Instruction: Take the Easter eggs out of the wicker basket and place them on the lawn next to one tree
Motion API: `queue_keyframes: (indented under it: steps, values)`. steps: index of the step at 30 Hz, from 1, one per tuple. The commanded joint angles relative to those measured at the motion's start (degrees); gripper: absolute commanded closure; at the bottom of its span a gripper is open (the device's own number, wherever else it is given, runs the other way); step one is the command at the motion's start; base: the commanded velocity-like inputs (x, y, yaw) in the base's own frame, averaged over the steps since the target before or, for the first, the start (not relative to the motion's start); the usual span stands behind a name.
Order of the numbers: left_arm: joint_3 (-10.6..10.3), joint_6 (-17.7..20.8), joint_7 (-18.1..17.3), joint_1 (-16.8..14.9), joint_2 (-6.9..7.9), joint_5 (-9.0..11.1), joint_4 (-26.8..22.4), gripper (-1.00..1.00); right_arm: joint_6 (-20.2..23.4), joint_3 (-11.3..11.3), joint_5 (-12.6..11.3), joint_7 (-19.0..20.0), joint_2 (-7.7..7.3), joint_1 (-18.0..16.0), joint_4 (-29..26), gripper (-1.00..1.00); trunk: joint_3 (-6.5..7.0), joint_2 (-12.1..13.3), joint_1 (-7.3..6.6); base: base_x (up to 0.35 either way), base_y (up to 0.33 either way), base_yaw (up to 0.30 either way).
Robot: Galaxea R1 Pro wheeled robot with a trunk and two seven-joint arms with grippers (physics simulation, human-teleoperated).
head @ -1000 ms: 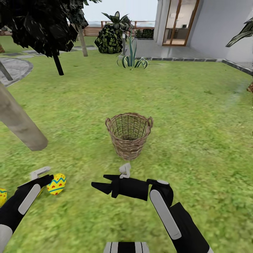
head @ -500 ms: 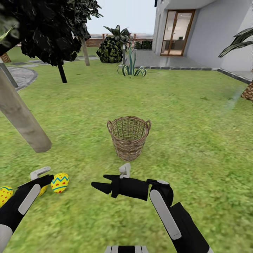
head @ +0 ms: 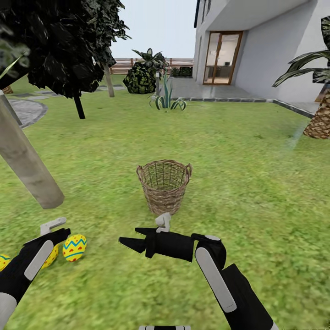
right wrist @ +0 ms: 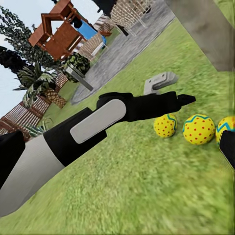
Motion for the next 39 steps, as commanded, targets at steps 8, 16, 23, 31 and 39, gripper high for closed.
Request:
queue_keyframes:
  steps: [8,16,23,31,39]
  values:
    - [-0.41,0.28,0.63,0.00,0.09,0.52,-0.08,-1.00,0.42,-0.69,-0.18,-0.09,0.02,-0.04,0.17,-1.00,1.73,0.09,-0.21,0.000,0.000,-0.182]
    - [-0.03,0.26,0.57,0.01,0.09,0.62,-0.19,-1.00,0.38,-0.81,-0.09,-0.40,0.08,-0.04,0.51,-1.00,3.50,0.20,-0.42,0.000,0.000,-0.069]
    - [-0.26,-0.18,0.90,0.04,0.04,0.61,-0.13,-1.00,0.35,-0.81,-0.07,-0.44,0.09,-0.04,0.63,-1.00,5.05,0.29,-0.60,0.000,0.000,-0.007]
    - [-0.32,-0.52,1.01,0.02,0.00,0.60,-0.13,-1.00,0.37,-0.82,0.15,-0.50,0.12,-0.04,0.78,-1.00,6.82,0.40,-0.81,0.000,0.000,0.000]
    - [-0.36,-0.57,1.08,-0.01,0.00,0.60,-0.19,-1.00,0.35,-0.76,-0.07,-0.53,0.16,-0.04,0.84,-1.00,8.60,0.50,-1.01,0.000,0.000,0.000]
